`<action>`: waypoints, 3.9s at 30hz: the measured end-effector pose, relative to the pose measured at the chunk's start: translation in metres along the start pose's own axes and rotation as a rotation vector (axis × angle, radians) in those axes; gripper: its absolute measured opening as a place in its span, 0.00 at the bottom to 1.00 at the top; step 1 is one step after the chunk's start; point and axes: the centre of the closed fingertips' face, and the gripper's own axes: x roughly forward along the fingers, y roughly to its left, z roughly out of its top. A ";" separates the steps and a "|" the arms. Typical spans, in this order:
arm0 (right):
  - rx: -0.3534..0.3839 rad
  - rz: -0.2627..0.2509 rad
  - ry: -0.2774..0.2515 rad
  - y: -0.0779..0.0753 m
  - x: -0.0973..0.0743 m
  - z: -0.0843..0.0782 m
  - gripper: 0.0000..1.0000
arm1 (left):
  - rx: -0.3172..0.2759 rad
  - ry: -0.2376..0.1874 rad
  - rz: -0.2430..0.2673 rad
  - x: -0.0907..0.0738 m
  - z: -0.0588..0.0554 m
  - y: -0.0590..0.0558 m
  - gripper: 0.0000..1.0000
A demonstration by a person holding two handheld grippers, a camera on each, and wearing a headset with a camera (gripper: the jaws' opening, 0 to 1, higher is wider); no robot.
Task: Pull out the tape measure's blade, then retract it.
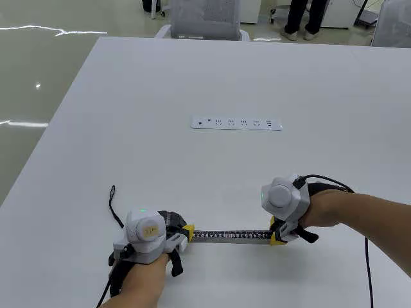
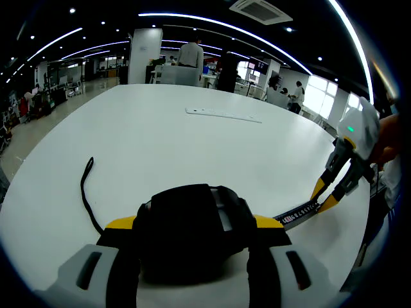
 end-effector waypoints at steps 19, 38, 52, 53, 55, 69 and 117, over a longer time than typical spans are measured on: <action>0.015 -0.010 0.002 -0.001 0.002 0.008 0.14 | 0.001 -0.004 0.003 0.002 0.001 0.001 0.65; 0.015 -0.007 -0.007 0.000 0.004 0.014 0.14 | -0.001 -0.006 0.002 0.002 0.000 0.000 0.65; 0.017 -0.006 -0.009 0.000 0.006 0.020 0.14 | -0.006 -0.003 0.002 0.002 0.000 0.001 0.65; 0.019 -0.007 -0.009 0.000 0.006 0.021 0.14 | -0.006 -0.003 0.002 0.002 0.000 0.001 0.65; 0.018 -0.007 -0.010 0.000 0.007 0.021 0.14 | -0.006 -0.002 0.002 0.002 0.000 0.001 0.65; 0.019 -0.007 -0.006 0.001 0.008 0.025 0.14 | -0.007 -0.002 0.001 0.002 0.000 0.000 0.65; 0.018 -0.008 -0.016 0.003 0.013 0.046 0.14 | -0.026 -0.002 -0.004 0.001 -0.001 0.001 0.65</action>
